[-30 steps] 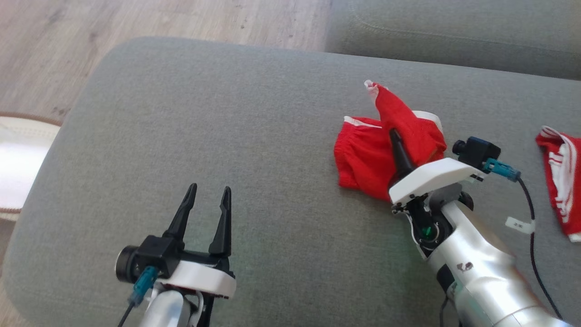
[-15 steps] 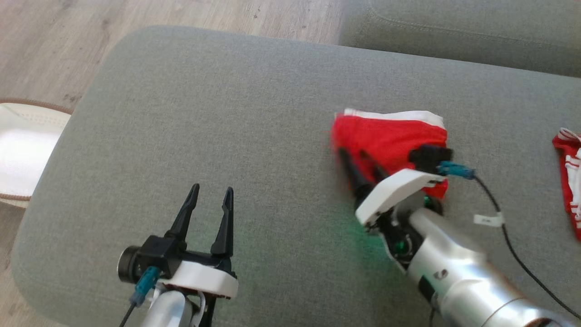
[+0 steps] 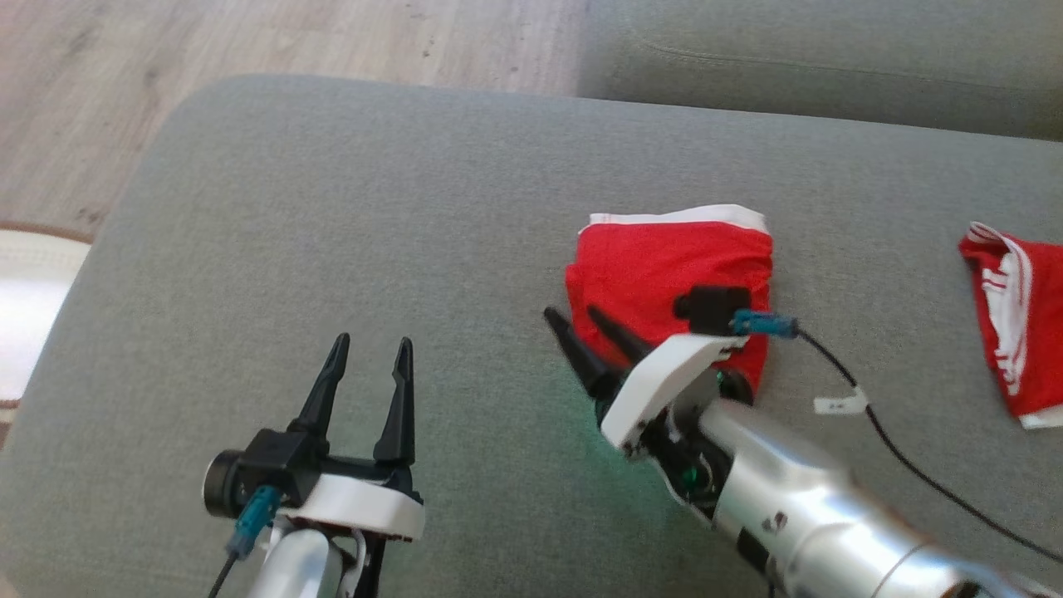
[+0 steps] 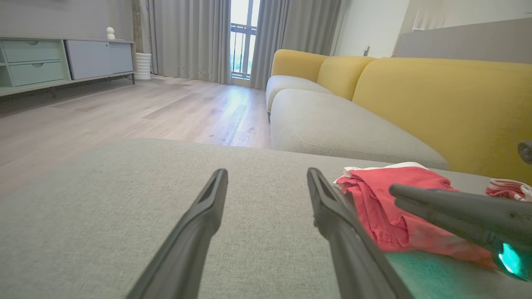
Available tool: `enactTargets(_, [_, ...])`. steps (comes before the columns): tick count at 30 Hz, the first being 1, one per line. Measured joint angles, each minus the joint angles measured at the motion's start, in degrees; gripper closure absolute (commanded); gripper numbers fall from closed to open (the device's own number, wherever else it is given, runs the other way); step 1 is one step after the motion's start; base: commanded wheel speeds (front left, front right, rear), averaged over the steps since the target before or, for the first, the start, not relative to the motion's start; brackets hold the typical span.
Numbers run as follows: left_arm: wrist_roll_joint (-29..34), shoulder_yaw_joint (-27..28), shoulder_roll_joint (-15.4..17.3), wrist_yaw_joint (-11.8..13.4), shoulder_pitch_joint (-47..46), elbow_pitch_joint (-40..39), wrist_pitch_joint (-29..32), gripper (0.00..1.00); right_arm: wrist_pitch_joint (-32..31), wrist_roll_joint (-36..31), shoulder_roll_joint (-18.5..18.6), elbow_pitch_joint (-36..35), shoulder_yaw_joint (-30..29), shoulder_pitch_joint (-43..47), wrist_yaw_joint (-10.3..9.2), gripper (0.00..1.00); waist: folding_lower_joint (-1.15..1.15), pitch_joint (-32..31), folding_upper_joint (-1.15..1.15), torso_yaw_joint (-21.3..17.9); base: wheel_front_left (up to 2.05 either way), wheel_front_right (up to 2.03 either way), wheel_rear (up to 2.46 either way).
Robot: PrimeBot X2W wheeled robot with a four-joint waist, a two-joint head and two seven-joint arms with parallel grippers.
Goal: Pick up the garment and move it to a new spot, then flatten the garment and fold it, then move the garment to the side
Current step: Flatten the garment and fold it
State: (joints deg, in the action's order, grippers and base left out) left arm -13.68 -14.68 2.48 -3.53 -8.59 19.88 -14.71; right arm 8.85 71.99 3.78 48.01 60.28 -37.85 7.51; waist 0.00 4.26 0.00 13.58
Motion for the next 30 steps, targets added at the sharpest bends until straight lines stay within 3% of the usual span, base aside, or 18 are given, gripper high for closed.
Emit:
enactTargets(6, [0.1,1.4,0.0,0.0,0.0,-1.7,0.0,0.00,4.9,-7.2,0.0,7.5,-3.2,-6.3,0.00,0.00,0.00,-0.2,0.00,-2.9,0.00,0.00,0.00])
enactTargets(9, [0.1,1.9,0.0,0.0,0.0,-2.6,0.0,0.00,5.4,-11.8,1.2,9.4,-8.7,-7.9,0.00,0.00,0.00,-0.2,0.00,-4.6,0.00,0.00,0.00])
enactTargets(12, [0.1,2.1,0.0,0.0,-0.1,-3.9,0.0,0.00,5.4,-19.2,4.7,8.3,-16.9,-7.8,0.00,0.00,0.00,-0.1,0.00,-6.2,0.00,0.00,0.00])
enactTargets(13, [0.1,2.1,0.0,0.0,-0.1,-3.9,0.0,0.00,5.4,-19.2,4.7,8.3,-16.9,-7.8,0.00,0.00,0.00,-0.1,0.00,-6.2,0.00,0.00,0.00])
enactTargets(16, [0.0,2.4,0.0,0.0,-0.2,-5.0,0.0,0.00,5.4,-27.7,8.0,4.5,-26.5,-5.4,0.00,0.00,0.00,0.1,0.00,-7.5,0.00,0.00,0.00])
enactTargets(19, [0.0,3.2,0.0,0.0,-0.3,-6.0,0.0,0.00,5.5,-36.4,8.6,-1.4,-36.1,0.8,0.00,0.00,0.00,0.2,0.00,-8.7,0.00,0.00,0.00])
enactTargets(25, [0.0,3.8,0.0,0.0,-0.2,-7.4,0.0,0.00,5.5,-50.6,3.2,-13.8,-51.6,17.1,0.00,0.00,0.00,0.5,0.00,-10.6,0.00,0.00,0.00])
enactTargets(30, [0.0,4.3,0.0,-0.1,-0.2,-8.0,0.0,0.00,5.5,-57.7,0.3,-19.9,-55.9,23.7,0.00,0.00,0.00,0.8,0.00,-11.4,0.00,0.00,0.00])
